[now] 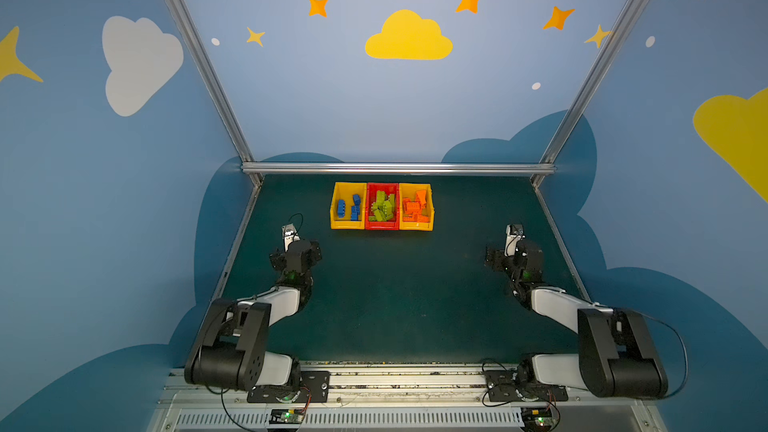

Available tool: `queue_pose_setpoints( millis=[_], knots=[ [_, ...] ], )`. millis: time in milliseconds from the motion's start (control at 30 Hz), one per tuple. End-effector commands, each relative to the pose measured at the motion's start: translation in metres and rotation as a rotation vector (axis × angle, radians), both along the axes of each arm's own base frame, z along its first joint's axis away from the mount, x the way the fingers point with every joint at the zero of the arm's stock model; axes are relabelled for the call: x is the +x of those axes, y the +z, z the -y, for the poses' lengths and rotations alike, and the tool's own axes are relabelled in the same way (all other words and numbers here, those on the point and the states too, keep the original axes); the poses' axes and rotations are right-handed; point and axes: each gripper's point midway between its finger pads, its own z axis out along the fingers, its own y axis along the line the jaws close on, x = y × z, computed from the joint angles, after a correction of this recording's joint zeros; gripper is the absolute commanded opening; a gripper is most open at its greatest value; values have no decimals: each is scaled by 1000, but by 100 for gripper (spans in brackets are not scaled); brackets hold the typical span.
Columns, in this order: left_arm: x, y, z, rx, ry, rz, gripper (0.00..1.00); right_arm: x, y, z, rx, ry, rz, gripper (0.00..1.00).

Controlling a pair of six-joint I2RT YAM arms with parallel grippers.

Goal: Sort the legos into containers by color

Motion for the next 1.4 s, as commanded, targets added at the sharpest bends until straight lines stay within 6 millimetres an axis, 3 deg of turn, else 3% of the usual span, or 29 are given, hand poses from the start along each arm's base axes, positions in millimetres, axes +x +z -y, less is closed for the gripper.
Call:
queue_pose_setpoints(
  millis=[0, 67, 133, 200, 267, 1367],
  knots=[
    [19, 0, 8, -101, -85, 15, 100, 16, 23, -16, -1, 111, 121, 97],
    [19, -5, 5, -168, -123, 28, 100, 17, 9, -13, 12, 102, 138, 97],
    [17, -8, 10, -152, -155, 68, 100, 23, 10, -11, 28, 96, 210, 97],
    [19, -7, 9, -159, -151, 73, 100, 20, 5, -10, 34, 102, 113, 97],
    [19, -8, 9, -158, -148, 46, 100, 23, 8, -4, 57, 77, 176, 97],
    [18, -7, 9, -155, -148, 46, 100, 22, 5, -7, 35, 93, 125, 97]
  ],
)
